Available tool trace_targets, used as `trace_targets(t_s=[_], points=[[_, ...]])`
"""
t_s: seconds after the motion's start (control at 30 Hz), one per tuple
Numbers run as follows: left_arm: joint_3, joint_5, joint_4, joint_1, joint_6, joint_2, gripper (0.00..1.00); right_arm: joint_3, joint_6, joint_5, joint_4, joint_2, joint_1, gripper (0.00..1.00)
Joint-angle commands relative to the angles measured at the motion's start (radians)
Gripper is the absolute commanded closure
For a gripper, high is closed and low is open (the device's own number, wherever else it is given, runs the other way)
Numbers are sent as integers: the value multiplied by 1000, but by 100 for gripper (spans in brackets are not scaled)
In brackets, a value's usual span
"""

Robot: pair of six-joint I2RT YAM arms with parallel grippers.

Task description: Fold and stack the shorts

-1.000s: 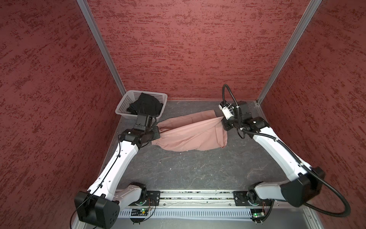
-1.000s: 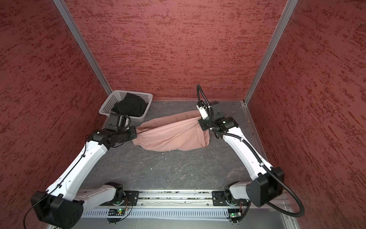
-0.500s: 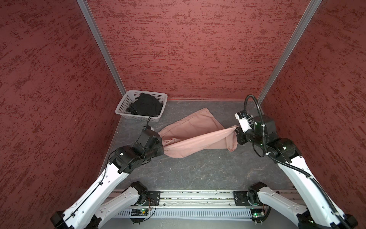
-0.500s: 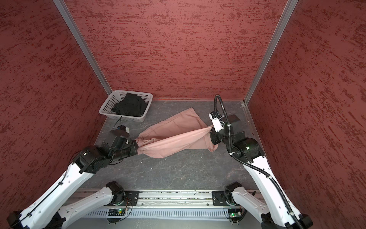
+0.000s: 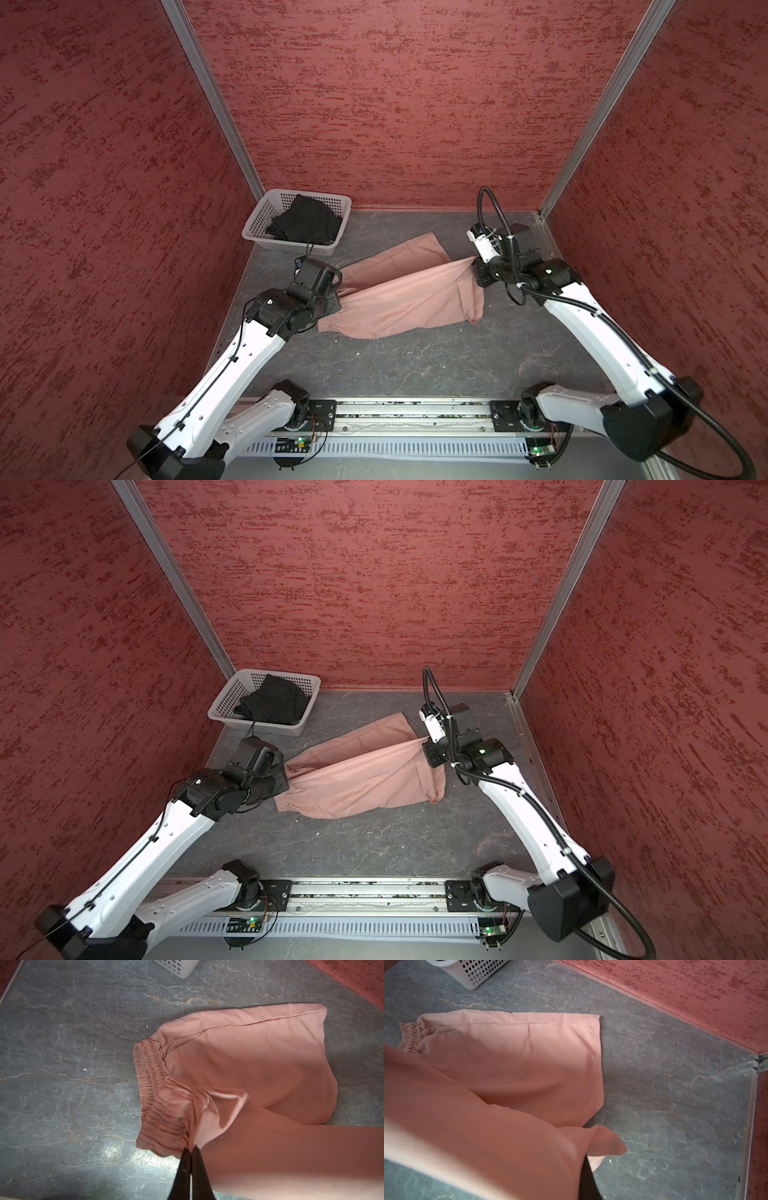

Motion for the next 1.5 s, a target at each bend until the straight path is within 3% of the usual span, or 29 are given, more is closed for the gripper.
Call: trace_targets(t_s=[0.0,0.5,0.8,0.83,0.87,0.97,1.0,1.07,1.17,1.3,1.47], points=[[-60,-3,-16,121,100,2,100,95,-70,101,114,76,-39,100],[-23,166,241,423,281,357,100,651,-230,-21,110,793,-54,100],[-13,183,368,463,298,568,100,996,-239,-69,17,1106,-67,100],[-16,184,376,471,297,578,97,1018,-238,-69,10,1128,-67,98],[-19,189,383,479,300,592,91,1038,-236,-68,13,1146,-67,88],[-33,178,409,503,308,597,85,1049,-208,-78,63,1160,-68,49],[-31,180,409,515,311,594,75,1051,-192,-89,77,1155,-68,40],[-26,176,411,529,315,578,38,1045,-162,-119,91,1135,-69,31],[-12,178,419,539,324,534,0,989,-90,-139,117,1067,-77,24],[-6,207,424,533,320,450,1,776,-13,-221,159,922,-89,16],[-96,254,416,536,269,336,1,381,76,-288,281,711,-124,8]])
